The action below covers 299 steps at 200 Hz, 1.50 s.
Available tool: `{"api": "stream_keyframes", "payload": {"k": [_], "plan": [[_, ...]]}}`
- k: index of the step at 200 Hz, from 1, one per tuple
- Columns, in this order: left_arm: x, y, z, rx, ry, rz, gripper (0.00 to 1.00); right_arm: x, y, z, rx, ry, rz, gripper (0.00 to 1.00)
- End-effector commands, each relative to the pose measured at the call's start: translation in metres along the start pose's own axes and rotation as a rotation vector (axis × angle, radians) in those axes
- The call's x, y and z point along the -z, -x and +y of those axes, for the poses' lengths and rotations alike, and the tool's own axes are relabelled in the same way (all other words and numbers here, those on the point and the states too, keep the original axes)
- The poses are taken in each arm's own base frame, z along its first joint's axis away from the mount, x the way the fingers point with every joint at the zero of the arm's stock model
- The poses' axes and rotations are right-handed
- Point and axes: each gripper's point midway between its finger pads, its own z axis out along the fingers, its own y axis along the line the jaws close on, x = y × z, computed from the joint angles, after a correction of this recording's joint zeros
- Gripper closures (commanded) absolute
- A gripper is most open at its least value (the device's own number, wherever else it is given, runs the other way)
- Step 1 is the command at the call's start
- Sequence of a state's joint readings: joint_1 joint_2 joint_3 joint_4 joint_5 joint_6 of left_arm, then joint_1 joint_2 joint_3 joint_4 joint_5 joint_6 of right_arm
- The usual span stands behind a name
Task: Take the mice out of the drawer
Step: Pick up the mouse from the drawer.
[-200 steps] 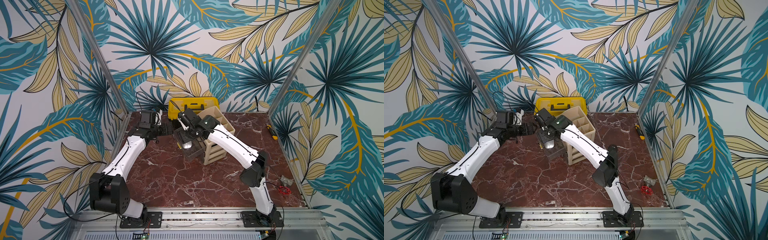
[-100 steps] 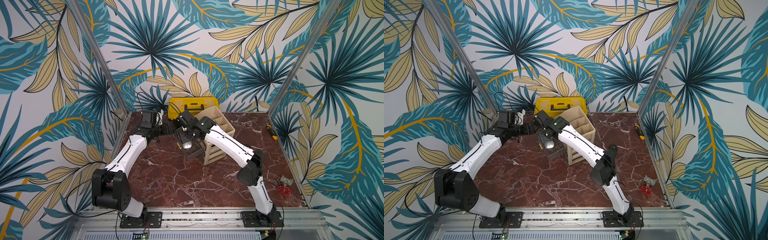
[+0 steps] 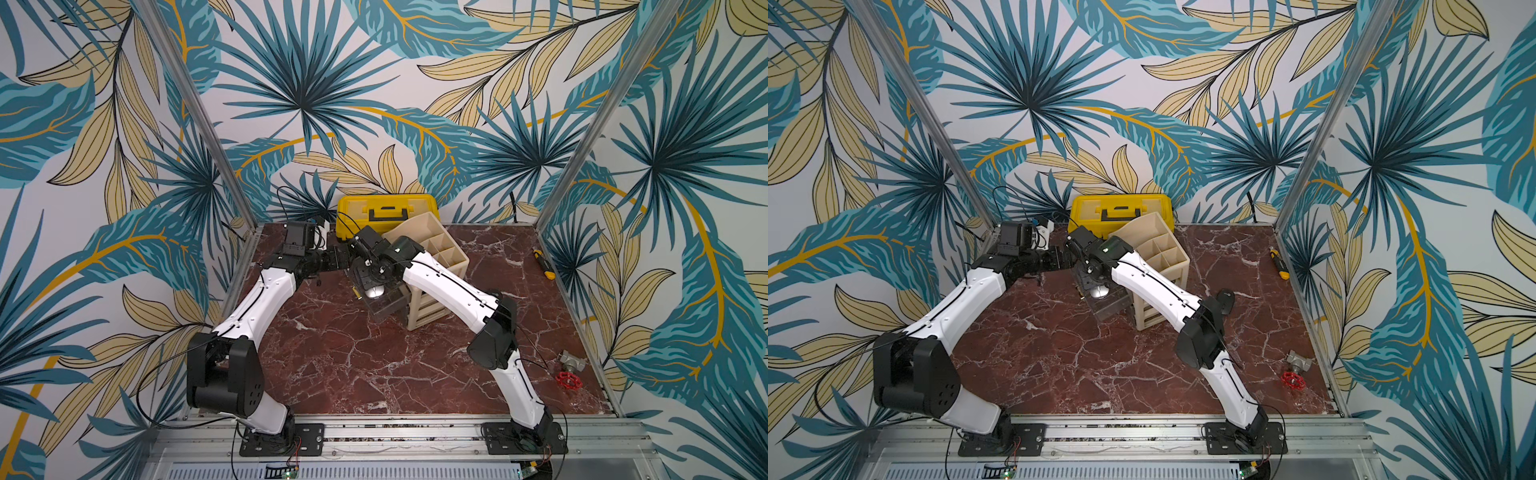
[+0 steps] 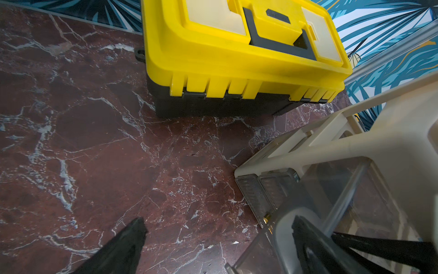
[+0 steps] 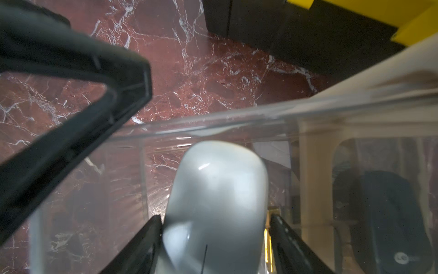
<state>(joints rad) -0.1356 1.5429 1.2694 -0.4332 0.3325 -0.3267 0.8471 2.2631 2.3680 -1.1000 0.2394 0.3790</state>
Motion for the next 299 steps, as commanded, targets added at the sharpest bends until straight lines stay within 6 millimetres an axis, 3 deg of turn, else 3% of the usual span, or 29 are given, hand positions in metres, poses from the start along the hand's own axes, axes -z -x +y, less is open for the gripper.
{"api": "stream_keyframes", "payload": {"k": [1,28,63,103,205,232,247,275,279,299], "plan": [[-0.003,-0.005,0.003,0.009,-0.012,0.005,0.0,-0.011,-0.015,-0.003,0.004,-0.04,0.055,0.28],[-0.002,-0.004,0.002,0.007,-0.016,0.003,0.0,-0.013,-0.016,-0.01,0.017,-0.078,0.056,0.32],[-0.001,-0.004,0.001,0.006,-0.018,0.001,0.0,-0.007,-0.012,-0.013,0.027,-0.092,0.037,0.51],[0.002,-0.002,0.0,0.0,-0.017,-0.006,0.0,0.01,0.001,-0.012,0.034,-0.071,-0.018,0.58],[0.005,0.002,-0.002,-0.006,-0.015,-0.011,0.0,0.122,0.056,-0.015,0.032,0.05,-0.283,0.6],[0.006,0.004,-0.003,-0.008,-0.016,-0.012,0.0,0.163,0.069,-0.021,0.019,0.078,-0.381,0.6],[0.007,0.005,-0.004,-0.011,-0.017,-0.014,0.0,0.188,0.074,-0.036,0.016,0.036,-0.437,0.6],[0.009,0.006,-0.005,-0.016,-0.021,-0.015,0.0,0.219,0.071,-0.087,-0.016,-0.1,-0.474,0.59],[0.008,0.006,-0.005,-0.015,-0.021,-0.014,0.0,0.218,0.072,-0.107,-0.045,-0.133,-0.469,0.59],[0.007,0.004,-0.005,-0.015,-0.021,-0.009,0.0,0.216,0.058,-0.163,-0.15,-0.191,-0.442,0.59]]}}
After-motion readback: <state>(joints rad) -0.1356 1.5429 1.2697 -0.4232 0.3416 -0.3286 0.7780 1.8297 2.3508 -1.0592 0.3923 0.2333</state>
